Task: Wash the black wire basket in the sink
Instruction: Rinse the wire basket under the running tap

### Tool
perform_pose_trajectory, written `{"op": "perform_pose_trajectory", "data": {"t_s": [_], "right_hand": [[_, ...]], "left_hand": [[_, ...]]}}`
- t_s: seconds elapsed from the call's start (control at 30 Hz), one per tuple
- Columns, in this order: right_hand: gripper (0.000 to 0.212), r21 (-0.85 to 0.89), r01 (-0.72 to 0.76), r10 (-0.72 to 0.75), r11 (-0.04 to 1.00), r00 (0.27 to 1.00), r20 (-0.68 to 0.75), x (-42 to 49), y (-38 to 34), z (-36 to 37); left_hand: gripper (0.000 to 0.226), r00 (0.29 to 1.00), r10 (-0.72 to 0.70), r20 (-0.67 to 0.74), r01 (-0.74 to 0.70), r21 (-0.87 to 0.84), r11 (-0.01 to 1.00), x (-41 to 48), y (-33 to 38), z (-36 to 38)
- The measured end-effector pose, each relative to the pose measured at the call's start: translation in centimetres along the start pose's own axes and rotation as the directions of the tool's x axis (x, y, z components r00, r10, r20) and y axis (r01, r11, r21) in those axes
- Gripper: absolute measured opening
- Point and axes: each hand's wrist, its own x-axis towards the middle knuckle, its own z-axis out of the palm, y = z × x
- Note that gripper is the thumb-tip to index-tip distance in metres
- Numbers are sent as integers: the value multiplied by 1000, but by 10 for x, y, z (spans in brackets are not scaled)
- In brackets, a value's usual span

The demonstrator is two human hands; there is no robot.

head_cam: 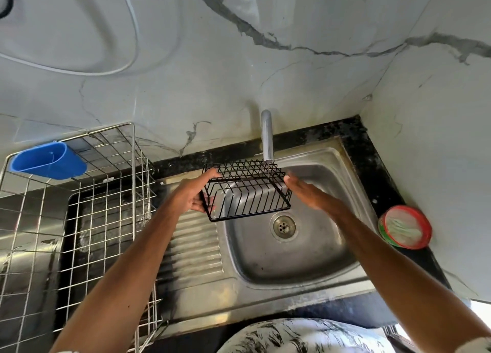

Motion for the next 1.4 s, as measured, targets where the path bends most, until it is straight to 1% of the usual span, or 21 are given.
{"op": "perform_pose_trajectory", "data": {"t_s": [0.03,0.07,0.1,0.13,0.2,0.27,0.37,0.43,0.5,0.6,0.7,0.8,0.83,0.93,1.0,1.07,1.13,1.2,1.23,1.3,1.4], "right_hand": [[94,126,-72,64,989,996,63,5,5,-2],[96,271,-120,92,955,989,114,10,7,-3],[92,410,-136,84,902,986,141,16,8,-3],[86,499,-141,77,855,986,146,19,8,-3],[77,554,-149,83,819,986,143,20,2,-6],[72,502,-155,81,851,983,165,20,-3,-10],[72,431,-158,104,888,984,146,22,-10,-14],[78,431,-141,98,891,988,122,23,-10,-17],[76,443,-118,82,889,992,99,22,-9,-20],[62,440,-101,78,892,995,69,14,-12,-22],[62,426,-85,73,901,996,45,11,-9,-20],[73,428,-79,86,900,996,3,10,-11,-16],[73,438,-69,88,896,996,-24,10,-12,-16],[61,492,-12,75,871,991,-109,13,-19,-15],[59,501,11,68,865,988,-139,17,-25,-12],[57,484,11,49,875,993,-111,21,-36,-8],[50,465,-7,29,886,999,-40,24,-42,-5],[54,437,-21,7,899,999,33,26,-38,-4],[58,411,-38,9,911,997,72,25,-35,-3],[61,336,-35,-4,941,993,115,22,-25,-2],[67,285,-23,4,958,998,68,15,-8,0]], "left_hand": [[48,1000,10,14,-10,-11,1000,-2,-2,1],[54,1000,19,25,-19,-22,1000,-4,-4,2],[59,999,34,28,-33,-31,999,-5,-7,2],[58,998,52,29,-51,-35,998,-6,-10,3],[41,995,90,36,-88,-36,995,-9,-15,5],[33,995,86,51,-84,-42,996,-11,-18,8],[47,994,68,85,-66,-27,997,-10,-24,12],[49,993,77,92,-74,-28,997,-8,-28,14],[45,991,100,90,-97,-40,994,-6,-30,17],[38,983,150,106,-151,-2,989,-4,-29,23],[29,982,155,104,-154,-13,988,-1,-27,26],[37,986,137,92,-133,-52,990,4,-26,25],[40,987,135,90,-130,-65,989,6,-25,24],[52,990,124,72,-114,-127,985,8,-25,20],[53,994,94,64,-81,-191,978,8,-26,14],[48,995,73,69,-56,-222,973,5,-29,6],[34,994,80,73,-63,-208,976,1,-34,-2],[29,992,98,80,-83,-181,980,0,-41,-10],[34,990,113,89,-98,-155,983,-1,-45,-12],[58,985,137,105,-126,-105,986,1,-50,-12],[83,977,164,133,-148,-126,981,0,-45,0]]}}
